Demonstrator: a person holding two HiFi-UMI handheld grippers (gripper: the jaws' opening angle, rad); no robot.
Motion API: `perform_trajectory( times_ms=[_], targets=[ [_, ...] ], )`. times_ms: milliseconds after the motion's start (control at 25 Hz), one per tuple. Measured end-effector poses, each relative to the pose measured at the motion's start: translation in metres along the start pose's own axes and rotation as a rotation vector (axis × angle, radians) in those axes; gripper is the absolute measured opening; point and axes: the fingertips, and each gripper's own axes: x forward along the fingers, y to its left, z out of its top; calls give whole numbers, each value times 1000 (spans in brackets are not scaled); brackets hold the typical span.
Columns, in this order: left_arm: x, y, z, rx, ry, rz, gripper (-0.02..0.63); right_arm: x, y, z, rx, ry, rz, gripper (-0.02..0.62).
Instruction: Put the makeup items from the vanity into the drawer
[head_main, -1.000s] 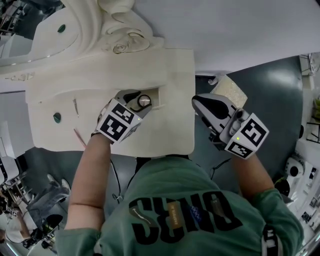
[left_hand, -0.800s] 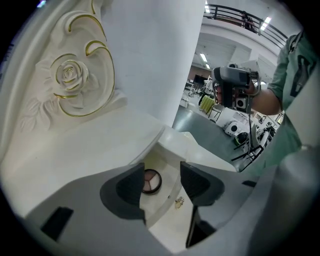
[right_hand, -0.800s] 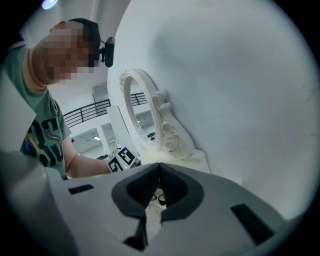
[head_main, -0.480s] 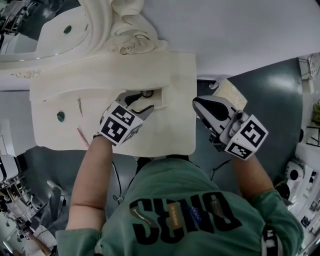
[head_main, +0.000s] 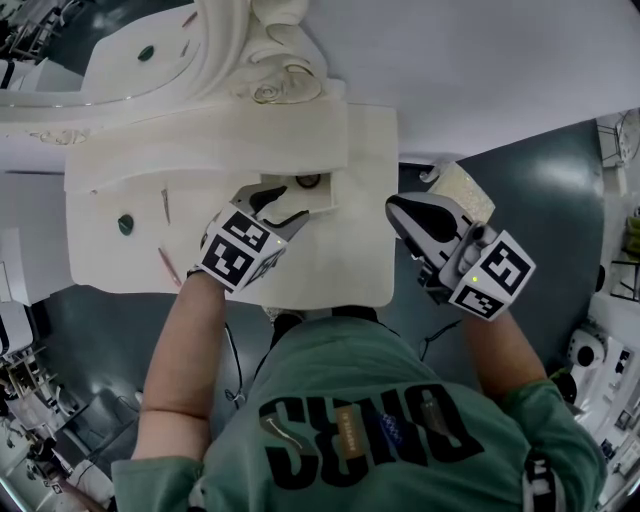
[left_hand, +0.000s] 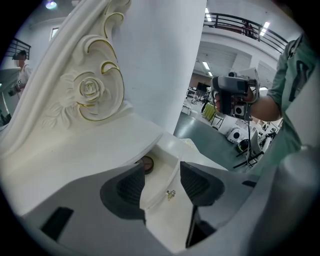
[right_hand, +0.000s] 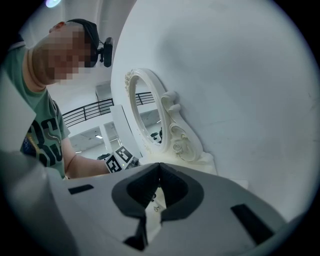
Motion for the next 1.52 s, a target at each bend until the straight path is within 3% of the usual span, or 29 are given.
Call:
perform_trajectory(
  times_ms=[160, 320, 440, 640, 920, 1040, 1200, 1520],
  targets=[
    [-23, -3, 18, 1, -104, 24, 205, 3, 8, 6, -14, 3, 14, 11],
    [-94, -2, 53, -62, -378, 64, 100, 16, 30, 26, -52, -1, 49, 11],
    [-167, 6, 62, -126, -563, 117, 62, 40, 57, 51, -109, -11, 109, 11],
    [-287, 7, 40, -185, -769, 230, 37, 86, 120, 83, -192, -17, 219, 11],
    [-439, -5, -19, -232, -1002, 453, 9, 155, 225, 115, -281, -9, 402, 11],
    [-481, -15, -51, -261, -1062, 515, 8, 178, 267, 116, -292, 5, 471, 11],
    [-509, -24, -92, -296, -1074, 593, 8, 203, 308, 103, -272, 52, 538, 11],
    [-536, -30, -146, -385, -1111, 679, 8, 234, 345, 82, -281, 119, 570, 11]
  ],
)
